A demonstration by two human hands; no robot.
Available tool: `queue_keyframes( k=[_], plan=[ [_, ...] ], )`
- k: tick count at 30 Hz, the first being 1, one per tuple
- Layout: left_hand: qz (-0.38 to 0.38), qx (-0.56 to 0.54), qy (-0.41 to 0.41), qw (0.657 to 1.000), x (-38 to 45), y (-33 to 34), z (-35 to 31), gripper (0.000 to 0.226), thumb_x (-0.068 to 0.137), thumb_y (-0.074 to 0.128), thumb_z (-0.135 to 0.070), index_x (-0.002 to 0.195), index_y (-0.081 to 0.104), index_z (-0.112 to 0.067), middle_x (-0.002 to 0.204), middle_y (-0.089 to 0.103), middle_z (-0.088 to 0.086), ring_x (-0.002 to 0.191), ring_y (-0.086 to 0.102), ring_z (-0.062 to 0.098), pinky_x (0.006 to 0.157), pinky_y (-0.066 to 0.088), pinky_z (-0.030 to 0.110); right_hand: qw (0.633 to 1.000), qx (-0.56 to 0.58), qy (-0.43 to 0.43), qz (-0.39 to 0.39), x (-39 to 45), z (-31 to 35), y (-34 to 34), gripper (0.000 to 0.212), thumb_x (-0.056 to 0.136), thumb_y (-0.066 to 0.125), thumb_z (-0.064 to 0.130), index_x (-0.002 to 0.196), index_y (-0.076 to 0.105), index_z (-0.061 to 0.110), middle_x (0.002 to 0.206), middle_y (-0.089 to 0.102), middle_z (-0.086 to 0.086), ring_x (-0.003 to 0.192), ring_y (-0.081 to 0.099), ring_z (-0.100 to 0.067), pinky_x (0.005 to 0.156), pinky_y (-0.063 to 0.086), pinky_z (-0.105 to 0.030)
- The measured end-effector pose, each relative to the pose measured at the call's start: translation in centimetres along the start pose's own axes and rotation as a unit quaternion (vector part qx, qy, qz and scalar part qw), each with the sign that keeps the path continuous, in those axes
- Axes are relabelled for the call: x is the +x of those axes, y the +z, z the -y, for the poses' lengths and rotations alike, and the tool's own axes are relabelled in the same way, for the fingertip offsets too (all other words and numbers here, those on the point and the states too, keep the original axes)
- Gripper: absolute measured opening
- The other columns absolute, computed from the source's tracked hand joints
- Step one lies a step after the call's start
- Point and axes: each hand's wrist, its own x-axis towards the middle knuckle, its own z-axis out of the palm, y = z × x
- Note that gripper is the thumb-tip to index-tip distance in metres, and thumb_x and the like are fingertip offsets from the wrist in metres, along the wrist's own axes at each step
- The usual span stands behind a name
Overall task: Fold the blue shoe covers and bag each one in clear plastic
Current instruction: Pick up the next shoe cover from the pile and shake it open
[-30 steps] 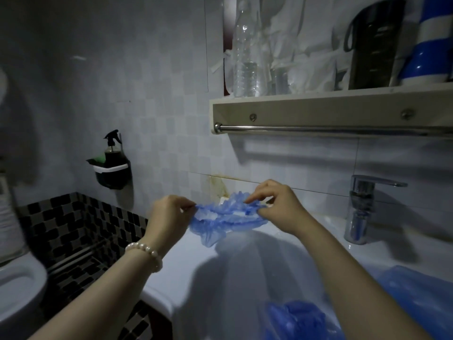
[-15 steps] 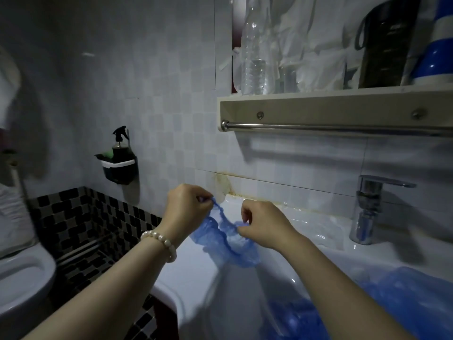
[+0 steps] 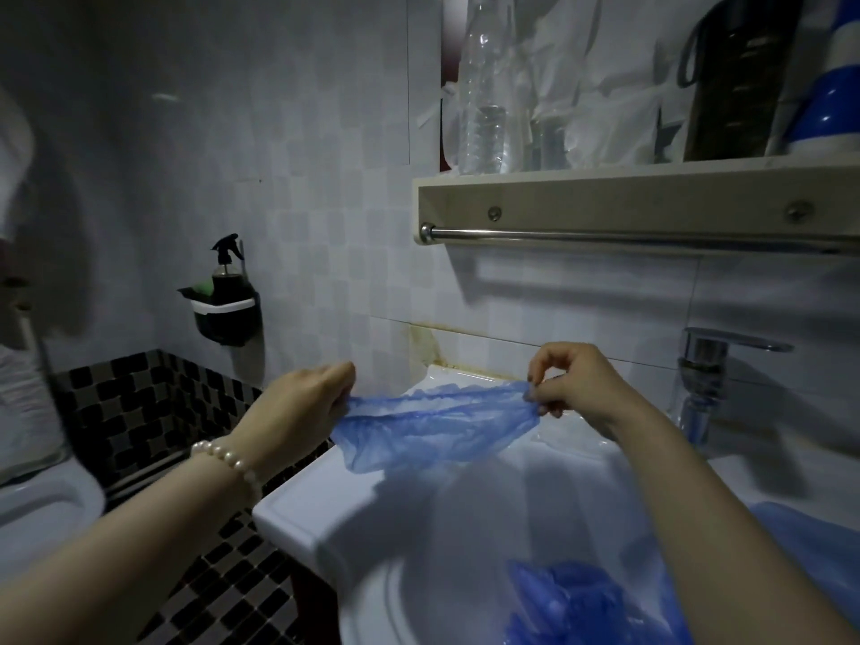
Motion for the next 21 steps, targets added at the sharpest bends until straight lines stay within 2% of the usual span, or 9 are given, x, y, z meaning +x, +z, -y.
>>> queue_keyframes(
  k=[4, 6, 9, 11, 13, 15, 17, 19, 21],
  plan=[
    [0.051, 0.081, 0.209, 0.973, -1.9, 0.7, 1.1, 0.008, 0.080, 0.051, -0.011, 0.083, 0.045, -0.015, 0.086, 0.051, 0.006, 0.041, 0.046, 0.028, 0.033, 0.040, 0.031, 0.992, -0.120, -0.033, 0.013, 0.0, -0.3, -1.0, 0.040, 0.068, 0.054, -0.022, 0.053, 0.070, 0.012, 0.070, 0.059, -0.006, 0.050, 0.052, -0.017, 0.048, 0.040, -0.024],
    [0.078, 0.128, 0.225, 0.963, -2.1, 0.9, 1.5, 0.015, 0.070, 0.070, -0.007, 0.072, 0.055, -0.011, 0.080, 0.052, 0.006, 0.038, 0.047, 0.025, 0.030, 0.039, 0.030, 0.956, -0.293, -0.018, -0.017, 0.4, -0.5, -0.7, 0.031, 0.071, 0.057, -0.010, 0.065, 0.075, 0.015, 0.072, 0.061, 0.003, 0.065, 0.058, -0.017, 0.058, 0.043, -0.023],
    [0.109, 0.182, 0.116, 0.970, -1.3, 0.6, 1.4, 0.030, 0.041, 0.085, -0.006, 0.049, 0.057, -0.012, 0.057, 0.053, 0.003, 0.037, 0.051, 0.026, 0.031, 0.035, 0.024, 0.890, -0.454, 0.019, -0.031, 0.4, -0.4, 0.5, 0.022, 0.074, 0.060, 0.006, 0.081, 0.076, 0.020, 0.083, 0.070, 0.004, 0.079, 0.063, -0.018, 0.067, 0.047, -0.024],
    [0.131, 0.165, -0.037, 0.977, -0.2, -0.2, 0.4, 0.009, 0.059, 0.076, -0.012, 0.061, 0.068, -0.012, 0.066, 0.064, 0.007, 0.061, 0.063, 0.031, 0.047, 0.045, 0.029, 0.858, -0.511, 0.046, -0.012, 0.2, 0.0, 1.6, 0.021, 0.073, 0.060, 0.009, 0.084, 0.075, 0.018, 0.086, 0.071, -0.001, 0.079, 0.064, -0.022, 0.067, 0.051, -0.026],
    [0.264, 0.092, -0.152, 0.948, 1.0, -0.1, 0.5, 0.012, 0.071, 0.068, -0.015, 0.080, 0.075, -0.013, 0.077, 0.071, 0.009, 0.076, 0.066, 0.027, 0.061, 0.047, 0.028, 0.842, -0.534, 0.065, 0.041, -0.1, 0.6, 2.6, 0.019, 0.070, 0.063, 0.007, 0.085, 0.074, 0.013, 0.084, 0.070, -0.007, 0.074, 0.065, -0.023, 0.065, 0.052, -0.027],
    [0.420, -0.021, -0.194, 0.886, 2.4, 0.0, 1.1, 0.017, 0.071, 0.073, -0.008, 0.086, 0.075, -0.001, 0.067, 0.072, 0.005, 0.065, 0.061, 0.018, 0.064, 0.048, 0.028, 0.849, -0.502, 0.099, 0.132, -0.4, 1.1, 3.1, 0.014, 0.070, 0.066, 0.003, 0.081, 0.074, 0.008, 0.076, 0.070, -0.011, 0.058, 0.064, -0.019, 0.056, 0.053, -0.024],
    [0.472, -0.076, -0.193, 0.857, 3.2, -0.2, 1.3, 0.018, 0.072, 0.074, -0.001, 0.089, 0.073, 0.005, 0.072, 0.073, 0.009, 0.065, 0.057, 0.016, 0.069, 0.051, 0.030, 0.875, -0.417, 0.139, 0.203, -1.0, 1.9, 2.9, 0.015, 0.073, 0.064, -0.004, 0.069, 0.071, 0.008, 0.059, 0.066, -0.008, 0.045, 0.061, -0.015, 0.047, 0.049, -0.021],
    [0.374, -0.049, -0.177, 0.909, 3.6, -0.9, 1.0, 0.011, 0.072, 0.072, -0.007, 0.082, 0.075, -0.009, 0.079, 0.073, 0.008, 0.072, 0.065, 0.020, 0.069, 0.054, 0.030, 0.927, -0.345, 0.074, 0.125, -0.7, 2.0, 2.5, 0.026, 0.071, 0.060, -0.010, 0.061, 0.068, 0.013, 0.048, 0.062, -0.005, 0.045, 0.062, -0.017, 0.050, 0.047, -0.019],
    [0.043, -0.004, -0.167, 0.985, 3.8, -2.5, 0.5, 0.010, 0.078, 0.063, -0.012, 0.077, 0.073, -0.012, 0.075, 0.070, 0.009, 0.072, 0.064, 0.028, 0.063, 0.048, 0.031, 0.936, -0.260, -0.154, -0.178, -0.2, 2.1, 2.0, 0.021, 0.068, 0.060, -0.011, 0.064, 0.071, 0.007, 0.059, 0.065, -0.011, 0.060, 0.063, -0.023, 0.060, 0.042, -0.020]
  ],
)
